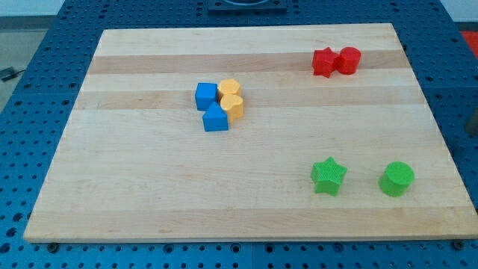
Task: Drag the green circle into the red circle
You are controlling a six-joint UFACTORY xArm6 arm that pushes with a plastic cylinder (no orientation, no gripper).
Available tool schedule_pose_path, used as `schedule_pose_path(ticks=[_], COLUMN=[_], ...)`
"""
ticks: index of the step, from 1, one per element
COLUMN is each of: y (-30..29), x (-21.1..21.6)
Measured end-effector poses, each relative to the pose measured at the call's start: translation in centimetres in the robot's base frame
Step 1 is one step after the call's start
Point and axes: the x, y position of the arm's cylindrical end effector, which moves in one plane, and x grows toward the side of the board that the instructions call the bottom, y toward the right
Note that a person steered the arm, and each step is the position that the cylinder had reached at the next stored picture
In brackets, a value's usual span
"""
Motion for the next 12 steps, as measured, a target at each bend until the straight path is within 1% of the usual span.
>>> schedule_pose_path(ticks=[1, 2, 3, 4, 5, 6, 7, 8, 9, 11, 12], y=[-1.2, -6.7, -12.9, -14.6, -14.8, -15.6, -15.2, -16.6, -20.4, -20.3, -19.6], x=[6.8, 9.2, 8.4, 4.3, -0.7, -4.1, -1.3, 1.4, 0.7, -6.8, -8.6])
